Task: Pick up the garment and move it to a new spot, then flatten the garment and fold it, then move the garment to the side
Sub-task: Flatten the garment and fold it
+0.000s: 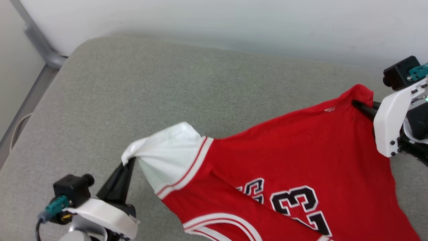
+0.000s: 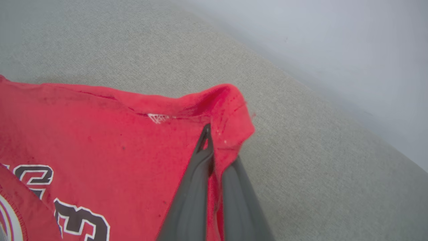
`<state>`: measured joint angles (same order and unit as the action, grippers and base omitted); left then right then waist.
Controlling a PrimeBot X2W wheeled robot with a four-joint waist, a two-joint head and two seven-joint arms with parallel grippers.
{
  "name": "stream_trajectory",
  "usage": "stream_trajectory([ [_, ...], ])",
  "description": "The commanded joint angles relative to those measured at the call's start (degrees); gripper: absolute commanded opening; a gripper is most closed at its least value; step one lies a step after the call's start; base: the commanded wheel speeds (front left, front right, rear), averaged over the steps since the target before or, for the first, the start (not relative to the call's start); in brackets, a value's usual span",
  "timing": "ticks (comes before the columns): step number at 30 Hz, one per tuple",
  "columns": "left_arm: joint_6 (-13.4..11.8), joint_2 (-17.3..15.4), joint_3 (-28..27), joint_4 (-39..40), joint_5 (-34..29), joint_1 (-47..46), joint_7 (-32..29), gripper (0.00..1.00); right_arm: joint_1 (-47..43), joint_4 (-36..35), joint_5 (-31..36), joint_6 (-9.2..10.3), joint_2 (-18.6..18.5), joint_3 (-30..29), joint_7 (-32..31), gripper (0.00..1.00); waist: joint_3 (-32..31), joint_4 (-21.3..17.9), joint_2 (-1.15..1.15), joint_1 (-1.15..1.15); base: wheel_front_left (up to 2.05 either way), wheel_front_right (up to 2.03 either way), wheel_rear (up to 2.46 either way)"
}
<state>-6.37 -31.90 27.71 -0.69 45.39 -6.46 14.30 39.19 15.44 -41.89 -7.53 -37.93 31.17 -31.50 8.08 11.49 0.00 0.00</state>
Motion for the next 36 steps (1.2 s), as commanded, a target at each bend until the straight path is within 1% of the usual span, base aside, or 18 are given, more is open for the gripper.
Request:
stream_trajectory([
  [1,-0.43,-0.53,-0.71,0.82,-0.50,-1.04,0.29,0.00,-1.05,-0.91,-0.15,0.09,-0.23,-0.87,0.88,0.00,-1.36,-1.31,0.00,0.00,0.00,0.00,0.00],
  [6,-1.67,-2.54,-3.00,4.92,-2.33,-5.25,0.06,0.00,-3.31,-5.31,1.99,0.09,0.96,-5.80,3.40,0.00,-1.82,-2.78,0.00,0.00,0.00,0.00,0.00],
  [9,-2.14,-3.05,-4.55,7.93,-2.60,-10.00,-0.87,0.00,-2.91,-7.76,4.49,0.09,2.54,-9.82,4.88,0.00,-1.00,-3.45,0.00,0.00,0.00,0.00,0.00],
  [12,-2.15,-4.45,-5.75,9.65,-4.13,-16.43,-2.45,0.00,-0.46,-10.04,7.60,0.09,4.96,-13.98,5.45,0.00,0.75,-4.01,0.00,0.00,0.00,0.00,0.00],
  [16,-1.12,-5.73,-7.14,10.16,-5.70,-27.15,-5.03,0.00,4.72,-11.75,11.91,0.09,8.34,-18.66,5.44,0.00,4.28,-4.60,0.00,0.00,0.00,0.00,0.00],
  [18,-0.17,-5.50,-7.87,9.68,-5.22,-33.36,-6.33,0.00,8.84,-12.17,13.99,0.09,9.90,-20.92,5.40,0.00,6.65,-4.81,0.00,0.00,0.00,0.00,0.00],
  [21,1.46,-5.87,-8.66,7.34,-5.69,-42.69,-8.29,0.00,15.40,-11.34,16.68,0.09,11.72,-23.04,4.83,0.00,10.42,-5.05,0.00,0.00,0.00,0.00,0.00],
  [26,5.23,-5.56,-8.78,0.38,-6.12,-58.71,-10.73,0.00,28.67,-7.78,21.22,0.09,14.22,-24.76,4.95,0.00,16.88,-5.63,0.00,0.00,0.00,0.00,0.00],
  [32,9.32,-3.85,-7.98,-10.11,-7.93,-76.67,-11.56,0.00,44.80,-0.22,26.92,0.09,16.50,-23.91,6.60,0.00,22.72,-5.89,0.00,0.00,0.00,0.00,0.00],
  [36,10.98,-2.30,-7.02,-17.30,-9.23,-87.14,-11.03,0.00,53.93,6.57,30.19,0.09,18.07,-23.52,9.12,0.00,24.82,-6.14,0.00,0.00,0.00,0.00,0.00],
])
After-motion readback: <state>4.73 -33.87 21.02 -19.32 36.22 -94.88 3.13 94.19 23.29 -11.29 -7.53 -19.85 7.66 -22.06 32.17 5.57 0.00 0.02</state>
